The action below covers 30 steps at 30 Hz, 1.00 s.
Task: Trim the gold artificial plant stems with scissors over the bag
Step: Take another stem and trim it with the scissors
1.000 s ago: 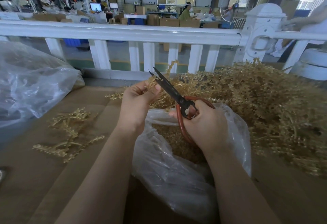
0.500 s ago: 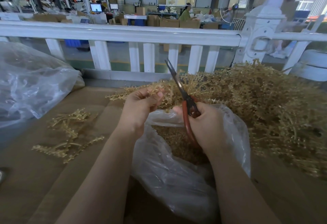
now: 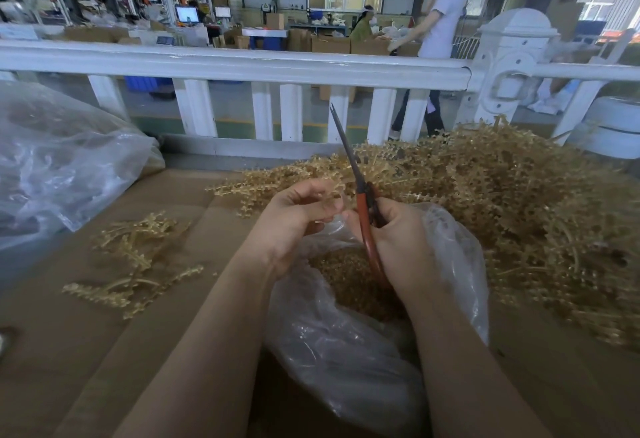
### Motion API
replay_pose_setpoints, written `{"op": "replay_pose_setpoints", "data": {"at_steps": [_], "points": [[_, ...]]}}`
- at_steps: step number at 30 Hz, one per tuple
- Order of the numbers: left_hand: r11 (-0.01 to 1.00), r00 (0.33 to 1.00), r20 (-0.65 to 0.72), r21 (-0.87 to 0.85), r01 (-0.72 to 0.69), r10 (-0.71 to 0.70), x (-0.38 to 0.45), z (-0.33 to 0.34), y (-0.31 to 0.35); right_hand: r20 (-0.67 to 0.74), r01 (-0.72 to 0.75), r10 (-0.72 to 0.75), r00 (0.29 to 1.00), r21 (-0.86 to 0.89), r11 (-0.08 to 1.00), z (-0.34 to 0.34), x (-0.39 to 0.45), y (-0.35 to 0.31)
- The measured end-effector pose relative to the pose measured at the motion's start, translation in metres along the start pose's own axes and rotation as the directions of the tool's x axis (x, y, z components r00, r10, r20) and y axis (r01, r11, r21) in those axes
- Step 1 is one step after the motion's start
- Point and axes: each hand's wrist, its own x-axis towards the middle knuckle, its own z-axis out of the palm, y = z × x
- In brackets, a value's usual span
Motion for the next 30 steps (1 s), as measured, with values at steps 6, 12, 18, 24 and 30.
{"op": "replay_pose_setpoints", "data": {"at_steps": [6, 12, 18, 24, 30], "points": [[0.992, 0.999, 0.011, -0.113, 0.047, -0.046, -0.0006, -0.0054, 0.0032, 0.02, 0.019, -0.02, 1.0, 0.049, 0.999, -0.0007, -0.001, 0.0016], [0.982, 0.987, -0.116, -0.136, -0.129, 0.114, 0.0012, -0.0009, 0.0031, 0.028, 0.047, -0.045, 0.999, -0.051, 0.998, 0.0016, 0.0012, 0.0065], [0.959, 0.943, -0.191, -0.02, -0.283, 0.274, 0.0037, -0.0068, 0.0005, -0.038, 0.059, -0.07, 0.997, -0.248, 0.967, -0.0017, -0.0035, 0.0061], [0.948, 0.934, -0.179, -0.009, -0.317, 0.311, 0.0037, -0.0077, 0.0018, 0.019, 0.129, -0.136, 0.99, -0.478, 0.869, -0.0008, -0.0042, 0.007], [0.959, 0.944, -0.167, 0.04, -0.281, 0.284, 0.0045, -0.0085, -0.0012, -0.004, 0.157, -0.193, 0.981, -0.563, 0.811, -0.0014, -0.0029, 0.0068]]}}
